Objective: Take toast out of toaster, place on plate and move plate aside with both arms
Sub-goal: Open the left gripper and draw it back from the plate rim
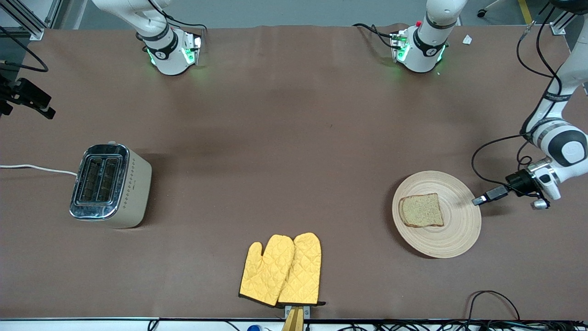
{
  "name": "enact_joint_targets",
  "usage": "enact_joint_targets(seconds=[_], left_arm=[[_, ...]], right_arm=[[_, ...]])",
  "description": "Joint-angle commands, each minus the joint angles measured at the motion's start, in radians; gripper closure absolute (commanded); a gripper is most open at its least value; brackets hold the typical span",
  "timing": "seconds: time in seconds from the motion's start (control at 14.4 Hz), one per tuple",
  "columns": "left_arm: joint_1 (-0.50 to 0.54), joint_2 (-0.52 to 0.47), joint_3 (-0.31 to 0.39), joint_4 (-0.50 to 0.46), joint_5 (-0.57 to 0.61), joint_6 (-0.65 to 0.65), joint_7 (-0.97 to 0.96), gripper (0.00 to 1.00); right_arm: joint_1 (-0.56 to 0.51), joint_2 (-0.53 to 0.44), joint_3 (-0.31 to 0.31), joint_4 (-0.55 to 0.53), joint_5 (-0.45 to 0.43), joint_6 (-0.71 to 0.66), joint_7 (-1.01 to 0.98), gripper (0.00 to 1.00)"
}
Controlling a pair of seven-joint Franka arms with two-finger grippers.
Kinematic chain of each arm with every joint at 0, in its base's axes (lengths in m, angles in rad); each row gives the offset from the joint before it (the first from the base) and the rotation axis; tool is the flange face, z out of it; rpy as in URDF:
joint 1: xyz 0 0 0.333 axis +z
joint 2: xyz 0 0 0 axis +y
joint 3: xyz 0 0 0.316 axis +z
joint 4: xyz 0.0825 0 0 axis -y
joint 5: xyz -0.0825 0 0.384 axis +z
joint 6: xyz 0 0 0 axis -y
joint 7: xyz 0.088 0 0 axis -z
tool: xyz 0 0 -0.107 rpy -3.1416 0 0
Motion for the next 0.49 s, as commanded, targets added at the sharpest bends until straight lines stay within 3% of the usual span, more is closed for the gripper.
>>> enact_joint_targets(seconds=[0.0,0.14,0.42], left_arm=[[0.003,-0.009,-0.014,0.112,0.188,-0.018,-0.150,0.00],[-0.017,-0.007,-0.025,0.188,0.304,-0.032,-0.227,0.00],[-0.126,-0.009,-0.026,0.328,0.417,-0.104,-0.400,0.00]], right_arm=[[-0.017,-0.011,0.009,-0.002,-0.001,-0.009,-0.010,0.00],[-0.017,-0.011,0.009,-0.002,-0.001,-0.009,-0.010,0.00],[-0.022,-0.010,0.007,-0.002,-0.001,-0.009,-0.012,0.00]])
